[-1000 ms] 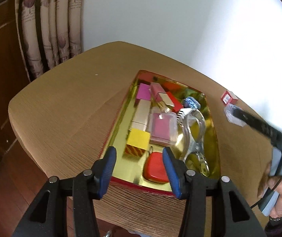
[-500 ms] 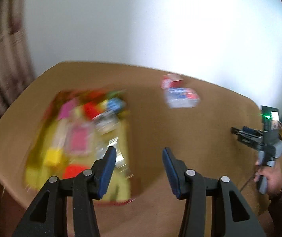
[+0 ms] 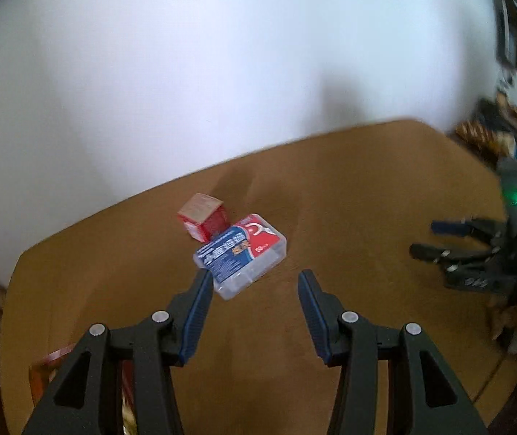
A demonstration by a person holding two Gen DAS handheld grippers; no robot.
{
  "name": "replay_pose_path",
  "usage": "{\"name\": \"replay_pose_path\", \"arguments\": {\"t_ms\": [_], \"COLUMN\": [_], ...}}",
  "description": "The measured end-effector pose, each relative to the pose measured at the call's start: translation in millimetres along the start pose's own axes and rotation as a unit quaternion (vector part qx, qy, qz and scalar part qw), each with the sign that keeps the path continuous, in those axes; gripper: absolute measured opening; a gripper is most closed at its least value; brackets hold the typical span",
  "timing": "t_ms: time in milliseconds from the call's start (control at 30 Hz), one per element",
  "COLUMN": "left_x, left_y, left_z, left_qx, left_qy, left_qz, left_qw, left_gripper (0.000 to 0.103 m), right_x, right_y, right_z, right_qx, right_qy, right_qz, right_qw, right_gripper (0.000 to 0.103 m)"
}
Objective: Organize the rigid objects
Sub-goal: 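Reach the left tool toward the floss box and small red-and-beige box, then grasp the clear floss box with the right tool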
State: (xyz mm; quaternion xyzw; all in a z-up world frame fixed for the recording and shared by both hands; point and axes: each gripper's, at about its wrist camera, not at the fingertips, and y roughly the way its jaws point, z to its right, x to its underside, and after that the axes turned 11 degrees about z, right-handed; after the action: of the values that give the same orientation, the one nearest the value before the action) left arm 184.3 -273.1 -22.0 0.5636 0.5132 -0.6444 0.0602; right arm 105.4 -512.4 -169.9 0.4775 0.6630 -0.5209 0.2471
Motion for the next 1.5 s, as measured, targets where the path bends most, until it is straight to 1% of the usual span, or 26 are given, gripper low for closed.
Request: {"name": "replay_pose_path", "arguments": {"t_ms": [33, 100, 200, 233, 333, 400, 467, 533, 633, 700, 767, 833, 867, 933, 967, 1000, 1033, 1067, 1133, 1200, 1300, 1367, 1400, 1433, 1467, 1500], "left_x": [-2, -4, -4, -4, -4, -7, -8, -12, -13, -12, -13, -13, -13, -14, -16, -20, -23, -25, -25, -22, -20, -20, -21, -22, -22, -22], "left_y": [7, 23, 42, 49, 61, 69, 78, 90, 108, 115, 124, 131, 136, 143, 145, 145, 141, 140, 144, 142, 147, 155, 155, 154, 152, 151], "left_z": [2, 4, 8, 10, 9, 8, 5, 0, -8, -10, -15, -18, -19, -22, -23, -27, -32, -35, -45, -50, -61, -70, -72, -77, -81, -82], "left_qx": [0.002, 0.023, 0.047, 0.044, 0.045, 0.037, 0.048, 0.042, 0.063, 0.063, 0.069, 0.07, 0.07, 0.062, 0.056, 0.051, 0.058, 0.062, 0.055, 0.037, 0.045, 0.028, 0.028, 0.043, 0.05, 0.05], "left_qy": [0.013, 0.038, 0.073, 0.093, 0.13, 0.161, 0.169, 0.18, 0.18, 0.192, 0.19, 0.198, 0.203, 0.213, 0.211, 0.202, 0.189, 0.182, 0.174, 0.174, 0.152, 0.15, 0.139, 0.113, 0.095, 0.085], "left_qz": [-0.006, -0.027, -0.061, -0.069, -0.087, -0.087, -0.098, -0.098, -0.132, -0.141, -0.153, -0.155, -0.163, -0.163, -0.163, -0.158, -0.148, -0.144, -0.153, -0.152, -0.161, -0.16, -0.157, -0.16, -0.16, -0.156], "left_qw": [0.9999, 0.9987, 0.9943, 0.9923, 0.9867, 0.9824, 0.9794, 0.9779, 0.9728, 0.9692, 0.9673, 0.9653, 0.963, 0.9614, 0.9622, 0.9653, 0.9691, 0.9706, 0.9712, 0.9724, 0.9741, 0.9754, 0.9774, 0.9797, 0.9814, 0.9828], "left_gripper": [0.05, 0.05, 0.05, 0.05, 0.05, 0.05, 0.05, 0.05, 0.05, 0.05, 0.05, 0.05, 0.05, 0.052, 0.052, 0.052, 0.052, 0.052, 0.052, 0.052, 0.052, 0.053, 0.053, 0.053, 0.052, 0.053], "right_x": [0, 0, -1, -2, -3, -3, -4, -4, -4, -4, -4, -4, -4, -4, -4, -4, -4, -4, -3, -3, -3, -4, -4, -4, -4, -4], "right_y": [0, -2, -3, -3, -9, -10, -12, -12, -12, -12, -13, -14, -14, -17, -19, -19, -18, -18, -20, -19, -19, -19, -18, -18, -18, -19], "right_z": [1, 1, -1, 0, 3, 4, 6, 7, 6, 6, 7, 7, 6, 7, 9, 9, 9, 9, 11, 11, 13, 14, 14, 15, 15, 15], "right_qx": [-0.005, -0.014, -0.029, -0.032, -0.043, -0.05, -0.055, -0.06, -0.066, -0.07, -0.072, -0.074, -0.075, -0.075, -0.076, -0.077, -0.077, -0.077, -0.076, -0.076, -0.076, -0.077, -0.077, -0.077, -0.078, -0.078], "right_qy": [0.004, 0.008, 0.007, 0.007, 0.011, 0.014, 0.016, 0.018, 0.019, 0.021, 0.022, 0.022, 0.022, 0.021, 0.02, 0.02, 0.019, 0.019, 0.018, 0.016, 0.014, 0.015, 0.015, 0.015, 0.016, 0.016], "right_qz": [0.0, 0.003, 0.004, 0.004, 0.009, 0.009, 0.008, 0.007, 0.008, 0.008, 0.007, 0.007, 0.007, 0.007, 0.006, 0.005, 0.003, 0.002, 0.002, 0.0, -0.004, -0.006, -0.008, -0.009, -0.009, -0.009], "right_qw": [1.0, 1.0, 1.0, 0.999, 0.999, 0.999, 0.998, 0.998, 0.998, 0.997, 0.997, 0.997, 0.997, 0.997, 0.997, 0.997, 0.997, 0.997, 0.997, 0.997, 0.997, 0.997, 0.997, 0.997, 0.997, 0.997], "right_gripper": [0.066, 0.066, 0.067, 0.068, 0.068, 0.068, 0.068, 0.068, 0.068, 0.068, 0.07, 0.073, 0.073, 0.074, 0.074, 0.075, 0.075, 0.075, 0.077, 0.077, 0.078, 0.078, 0.078, 0.078, 0.078, 0.078]}}
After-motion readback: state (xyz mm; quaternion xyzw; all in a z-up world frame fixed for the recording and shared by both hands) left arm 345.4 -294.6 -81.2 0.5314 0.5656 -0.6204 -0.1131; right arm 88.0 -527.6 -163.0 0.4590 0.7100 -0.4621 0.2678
